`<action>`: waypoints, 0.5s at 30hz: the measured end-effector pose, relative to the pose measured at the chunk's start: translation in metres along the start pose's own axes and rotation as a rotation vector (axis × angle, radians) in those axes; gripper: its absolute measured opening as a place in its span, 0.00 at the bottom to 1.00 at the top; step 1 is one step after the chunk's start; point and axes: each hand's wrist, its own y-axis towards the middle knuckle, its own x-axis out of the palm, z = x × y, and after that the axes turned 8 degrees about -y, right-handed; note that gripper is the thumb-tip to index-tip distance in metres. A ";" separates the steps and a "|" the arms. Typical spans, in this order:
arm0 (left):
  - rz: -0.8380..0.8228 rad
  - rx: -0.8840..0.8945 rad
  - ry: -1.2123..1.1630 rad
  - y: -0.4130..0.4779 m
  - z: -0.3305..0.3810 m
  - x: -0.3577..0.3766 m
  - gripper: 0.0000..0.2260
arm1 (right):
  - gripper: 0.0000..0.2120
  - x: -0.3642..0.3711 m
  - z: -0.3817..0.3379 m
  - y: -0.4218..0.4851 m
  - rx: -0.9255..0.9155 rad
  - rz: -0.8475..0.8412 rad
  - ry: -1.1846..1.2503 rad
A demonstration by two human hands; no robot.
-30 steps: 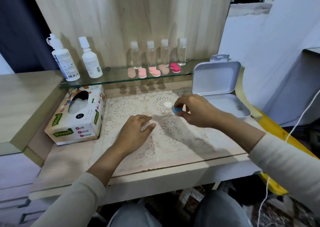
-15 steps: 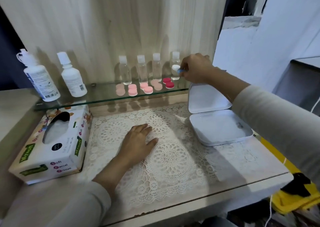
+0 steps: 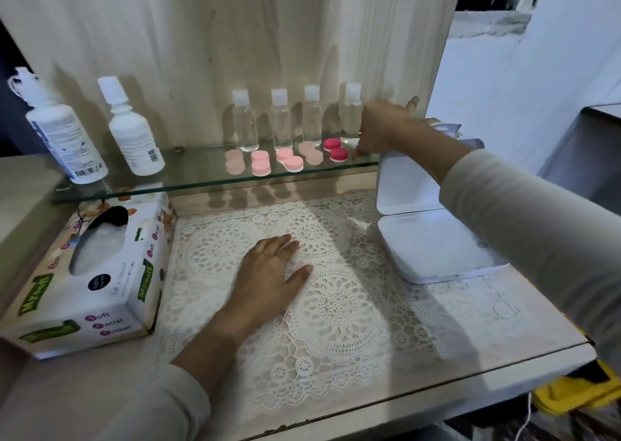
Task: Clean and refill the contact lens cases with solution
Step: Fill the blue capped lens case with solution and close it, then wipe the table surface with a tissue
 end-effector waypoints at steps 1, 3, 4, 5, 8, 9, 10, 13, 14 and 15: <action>-0.002 -0.002 0.000 0.000 0.000 0.000 0.26 | 0.11 0.001 0.000 -0.001 0.002 0.000 0.000; -0.003 -0.001 0.002 0.000 0.000 0.000 0.26 | 0.11 0.004 0.001 -0.001 0.001 0.011 0.012; -0.004 0.000 0.002 0.000 0.001 0.000 0.26 | 0.12 0.005 0.001 -0.001 0.002 0.012 0.024; -0.007 0.001 0.001 0.000 0.001 -0.001 0.26 | 0.13 0.005 0.001 -0.002 0.006 0.010 0.038; -0.038 -0.005 -0.011 0.002 0.003 -0.005 0.26 | 0.11 0.003 0.002 -0.004 0.019 0.015 0.082; -0.050 -0.012 -0.020 0.002 0.004 -0.007 0.26 | 0.10 0.002 0.002 -0.005 0.020 0.026 0.098; -0.056 -0.021 -0.032 0.001 0.004 -0.010 0.26 | 0.11 0.001 0.003 -0.006 0.015 0.041 0.118; -0.038 -0.030 -0.059 -0.005 0.007 -0.020 0.24 | 0.14 -0.002 0.003 -0.012 -0.037 0.114 0.197; -0.029 -0.028 -0.062 -0.008 0.007 -0.023 0.24 | 0.14 -0.003 0.003 -0.016 -0.061 0.139 0.229; -0.020 -0.029 -0.065 -0.011 0.007 -0.026 0.23 | 0.13 -0.005 0.002 -0.021 -0.086 0.159 0.259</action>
